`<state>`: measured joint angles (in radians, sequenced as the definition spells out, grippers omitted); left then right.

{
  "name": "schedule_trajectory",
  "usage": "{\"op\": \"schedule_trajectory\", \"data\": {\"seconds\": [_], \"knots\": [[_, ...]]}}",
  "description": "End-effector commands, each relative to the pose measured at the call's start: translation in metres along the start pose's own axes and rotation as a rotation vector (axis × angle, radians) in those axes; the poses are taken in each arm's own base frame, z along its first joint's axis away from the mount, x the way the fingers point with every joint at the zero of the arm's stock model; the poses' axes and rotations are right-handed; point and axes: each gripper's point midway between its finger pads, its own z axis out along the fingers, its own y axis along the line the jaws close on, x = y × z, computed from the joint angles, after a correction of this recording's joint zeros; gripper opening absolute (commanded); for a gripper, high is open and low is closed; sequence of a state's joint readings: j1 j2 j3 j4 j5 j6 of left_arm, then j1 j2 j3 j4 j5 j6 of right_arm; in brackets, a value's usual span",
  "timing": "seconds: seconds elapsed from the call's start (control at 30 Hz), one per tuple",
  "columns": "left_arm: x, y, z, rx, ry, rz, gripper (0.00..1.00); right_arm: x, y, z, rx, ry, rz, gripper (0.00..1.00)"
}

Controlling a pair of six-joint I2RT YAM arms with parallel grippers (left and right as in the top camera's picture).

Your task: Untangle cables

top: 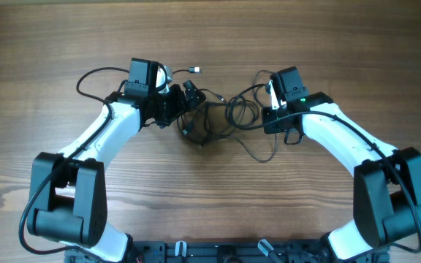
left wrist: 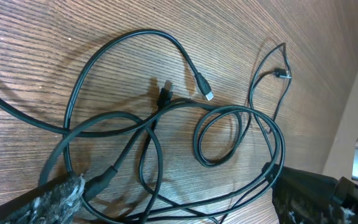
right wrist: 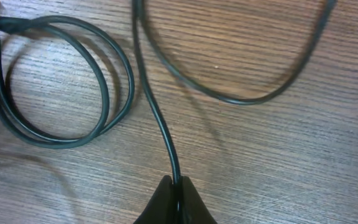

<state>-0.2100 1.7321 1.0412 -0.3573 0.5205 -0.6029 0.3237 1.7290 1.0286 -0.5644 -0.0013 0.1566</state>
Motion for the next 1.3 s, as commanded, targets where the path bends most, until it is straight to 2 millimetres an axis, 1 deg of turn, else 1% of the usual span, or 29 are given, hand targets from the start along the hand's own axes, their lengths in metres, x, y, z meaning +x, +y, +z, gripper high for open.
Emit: {"op": "schedule_trajectory", "data": {"seconds": [0.0,0.03,0.07,0.1,0.2,0.3,0.37,0.4,0.43,0.47,0.53,0.57,0.63,0.7,0.77,0.83,0.87,0.9,1.0,1.07,1.13,1.17,1.27], "knots": [[-0.001,0.0,0.002,-0.002,0.001,0.022,1.0,0.003,0.002,0.004,-0.018,0.018,0.006,0.19],[-0.001,-0.001,0.002,-0.002,0.001,0.022,1.0,0.003,0.001,0.005,-0.015,0.014,0.005,0.33],[-0.001,-0.001,0.002,-0.002,0.001,0.022,1.0,0.004,0.0,0.006,-0.01,0.013,0.004,0.56],[-0.001,-0.001,0.002,-0.002,0.001,0.022,1.0,0.005,-0.001,0.008,-0.004,0.011,0.004,0.63],[-0.001,-0.001,0.002,-0.002,0.001,0.022,1.0,0.012,-0.005,0.014,0.015,0.012,0.007,0.63],[-0.001,0.0,0.002,-0.002,0.001,0.022,1.0,0.021,-0.007,0.019,0.017,0.027,0.01,0.44],[-0.001,-0.001,0.002,-0.002,0.001,0.022,1.0,0.024,-0.007,0.02,0.019,0.036,0.028,0.33],[-0.001,0.0,0.002,-0.002,0.001,0.022,1.0,0.024,-0.007,0.02,0.019,0.035,0.034,0.23],[-0.001,-0.001,0.002,-0.002,0.001,0.022,1.0,0.024,-0.007,0.02,0.018,0.034,0.034,0.08],[-0.001,0.0,0.002,-0.002,0.001,0.022,1.0,0.023,-0.007,0.019,0.018,0.034,0.034,0.04],[-0.001,0.0,0.002,-0.002,0.001,0.022,1.0,0.022,-0.007,0.015,0.021,0.038,0.034,0.04],[-0.001,-0.001,0.002,-0.002,0.001,0.022,1.0,0.018,-0.009,0.007,0.031,0.035,0.035,0.04],[-0.001,0.0,0.002,-0.002,0.001,0.022,1.0,0.005,-0.012,-0.015,0.055,0.015,0.034,0.04],[-0.001,-0.001,0.002,-0.002,0.001,0.022,1.0,-0.014,-0.02,-0.05,0.106,-0.034,0.035,0.04],[-0.001,0.0,0.002,-0.002,0.001,0.022,1.0,-0.038,-0.032,-0.094,0.184,-0.118,0.042,0.04],[-0.001,0.0,0.002,-0.002,0.001,0.022,1.0,-0.06,-0.044,-0.147,0.261,-0.223,0.033,0.04],[-0.001,0.0,0.002,-0.002,0.001,0.022,1.0,-0.074,-0.049,-0.185,0.3,-0.306,0.02,0.04],[-0.001,-0.001,0.002,-0.002,0.001,0.022,1.0,-0.08,-0.051,-0.208,0.312,-0.361,0.011,0.04],[-0.001,-0.001,0.002,-0.002,0.001,0.022,1.0,-0.09,-0.052,-0.263,0.313,-0.502,0.017,0.04],[-0.001,-0.001,0.002,-0.002,0.001,0.022,1.0,-0.09,-0.051,-0.291,0.294,-0.586,0.032,0.04],[-0.001,0.0,0.002,-0.002,0.001,0.022,1.0,-0.085,-0.051,-0.31,0.281,-0.635,0.04,0.04],[-0.001,0.0,0.002,-0.002,0.001,0.022,1.0,-0.082,-0.051,-0.316,0.279,-0.65,0.043,0.04],[-0.001,0.0,0.002,-0.002,0.001,0.022,1.0,-0.077,-0.052,-0.325,0.285,-0.666,0.024,0.04]]}}
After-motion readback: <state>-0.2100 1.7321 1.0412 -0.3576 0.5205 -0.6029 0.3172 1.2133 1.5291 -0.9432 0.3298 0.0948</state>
